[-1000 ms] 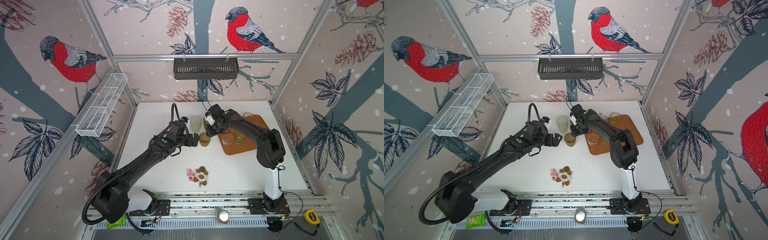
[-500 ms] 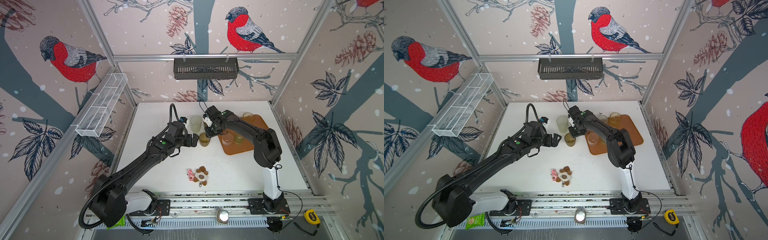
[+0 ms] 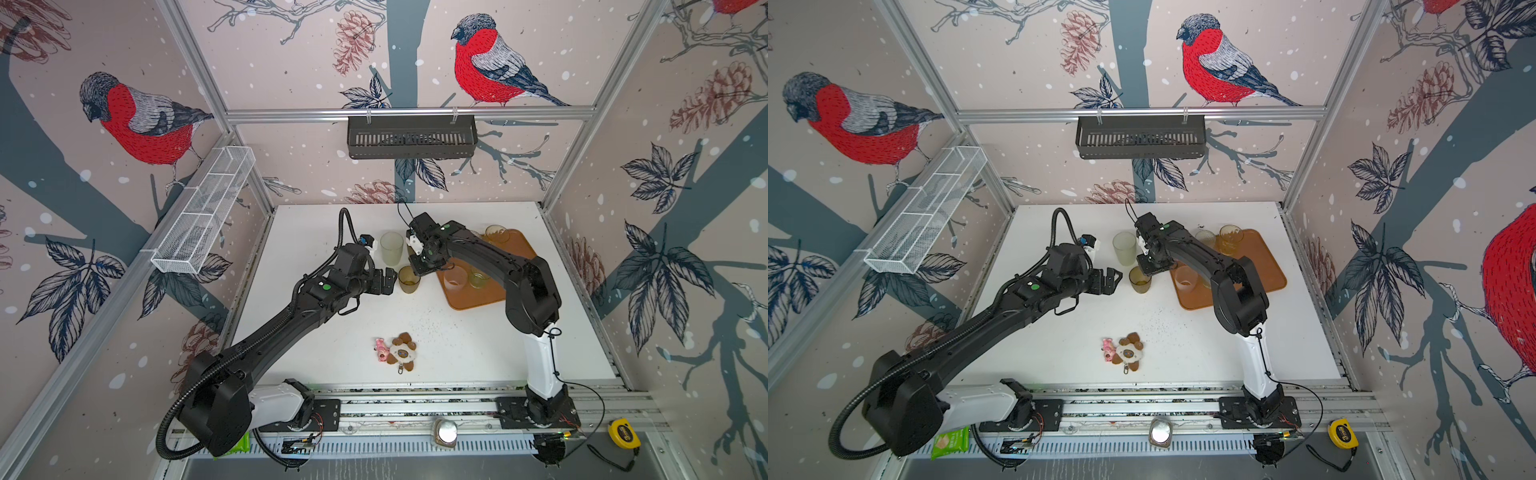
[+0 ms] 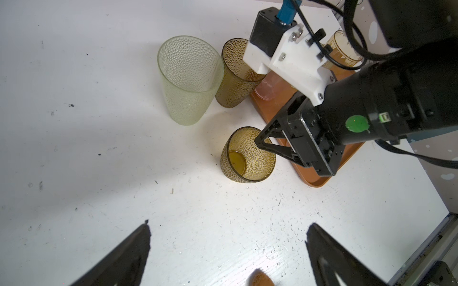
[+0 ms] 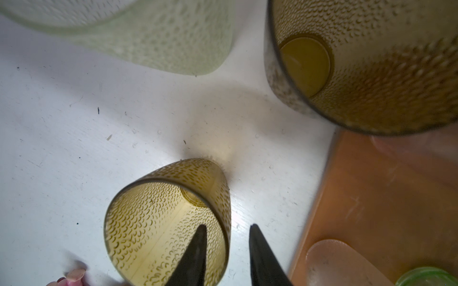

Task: Place the glasses into the tray
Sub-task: 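Lower the right gripper onto the olive glass rim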

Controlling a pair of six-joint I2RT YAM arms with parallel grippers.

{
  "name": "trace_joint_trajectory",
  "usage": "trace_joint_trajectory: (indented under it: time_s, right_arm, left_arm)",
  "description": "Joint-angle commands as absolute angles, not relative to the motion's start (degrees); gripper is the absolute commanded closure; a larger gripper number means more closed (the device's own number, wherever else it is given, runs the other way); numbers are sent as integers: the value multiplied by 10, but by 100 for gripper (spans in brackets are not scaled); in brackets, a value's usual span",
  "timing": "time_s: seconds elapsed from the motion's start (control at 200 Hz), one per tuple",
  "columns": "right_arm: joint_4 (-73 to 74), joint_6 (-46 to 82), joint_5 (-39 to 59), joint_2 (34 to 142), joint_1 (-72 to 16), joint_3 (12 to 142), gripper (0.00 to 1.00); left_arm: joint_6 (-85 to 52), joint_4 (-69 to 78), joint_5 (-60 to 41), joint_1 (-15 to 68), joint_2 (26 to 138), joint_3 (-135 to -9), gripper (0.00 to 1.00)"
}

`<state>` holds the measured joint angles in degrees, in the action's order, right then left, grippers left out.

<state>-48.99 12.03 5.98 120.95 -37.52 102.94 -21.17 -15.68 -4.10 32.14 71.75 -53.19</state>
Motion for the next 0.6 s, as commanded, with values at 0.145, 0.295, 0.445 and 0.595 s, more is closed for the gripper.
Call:
trace_joint_trajectory:
  time_s: [0.145, 0.295, 0.445, 0.595]
  right_arm:
    - [-493, 123, 54, 1212, -377, 1033, 71]
    - [-493, 123, 54, 1215, -377, 1034, 74]
    - [-495, 123, 52, 1219, -377, 1038, 77]
    - [-498, 121, 49, 1223, -377, 1045, 79]
  left_arm:
    - [-214, -148, -41, 320, 716, -530, 2]
    - [-213, -149, -41, 320, 715, -529, 3]
    - [-213, -145, -42, 320, 716, -528, 2]
    - [-211, -143, -43, 320, 717, -530, 2]
